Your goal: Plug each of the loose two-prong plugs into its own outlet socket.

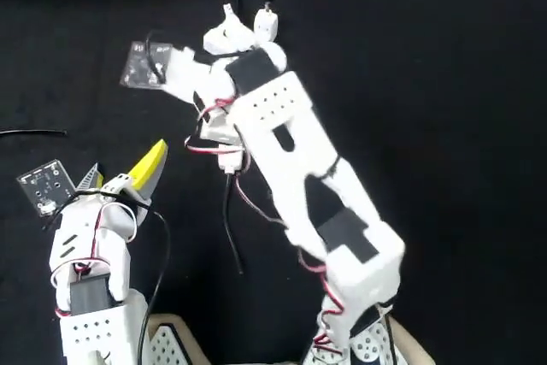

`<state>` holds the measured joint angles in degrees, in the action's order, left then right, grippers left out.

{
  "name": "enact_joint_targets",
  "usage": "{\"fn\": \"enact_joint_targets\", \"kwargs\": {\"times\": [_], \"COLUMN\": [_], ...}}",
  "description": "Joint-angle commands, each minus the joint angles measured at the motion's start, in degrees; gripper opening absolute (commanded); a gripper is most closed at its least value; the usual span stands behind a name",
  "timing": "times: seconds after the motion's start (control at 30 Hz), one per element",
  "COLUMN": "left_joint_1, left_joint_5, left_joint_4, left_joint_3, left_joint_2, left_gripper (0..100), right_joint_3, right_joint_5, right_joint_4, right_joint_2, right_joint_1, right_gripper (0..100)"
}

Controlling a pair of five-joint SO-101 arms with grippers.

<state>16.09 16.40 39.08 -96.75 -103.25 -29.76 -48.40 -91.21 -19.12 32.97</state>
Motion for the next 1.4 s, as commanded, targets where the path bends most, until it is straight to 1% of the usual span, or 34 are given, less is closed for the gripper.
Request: {"fn": "enact_joint_targets", "kwargs": {"times": [0.0, 0.1, 0.2, 0.37, 0.53, 0.77, 0.97, 1.3, 1.37], "left_joint_1": [-0.48, -0.48, -0.57, -0.57, -0.48, -0.66, -0.66, -0.75, -0.75], "left_joint_5": [0.26, 0.26, 0.26, 0.26, 0.26, 0.26, 0.26, 0.26, 0.26], "left_joint_4": [0.35, 0.35, 0.35, 0.35, 0.35, 0.35, 0.44, 0.44, 1.67], "left_joint_3": [-0.66, -0.66, -0.66, -0.66, -0.66, -0.66, -0.66, -0.66, -0.66], "left_joint_2": [-0.18, -0.18, -0.18, -0.18, -0.18, -0.18, -0.18, -0.18, -0.53], "left_gripper": [45, 45, 45, 45, 45, 45, 45, 45, 45], "right_joint_3": [-6.29, -10.59, -17.71, -29.93, -37.49, -38.73, -37.58, -36.7, -36.7], "right_joint_5": [-6.95, -12.04, -15.12, -17.41, -19.16, -23.12, -23.21, -22.77, -22.77], "right_joint_4": [1.14, -1.58, -4.84, -7.47, -9.41, -9.49, -9.49, -8.44, -8.35], "right_joint_2": [-7.6, -13.93, -19.38, -27.56, -32.66, -32.92, -33.1, -33.19, -33.36], "right_joint_1": [-2.2, -2.29, -2.02, -2.2, -2.2, -3.6, -5.63, -5.45, -5.45], "right_gripper": [1.2, 1.2, 1.2, 1.2, 1.2, 1.2, 1.2, 1.2, 1.2]}}
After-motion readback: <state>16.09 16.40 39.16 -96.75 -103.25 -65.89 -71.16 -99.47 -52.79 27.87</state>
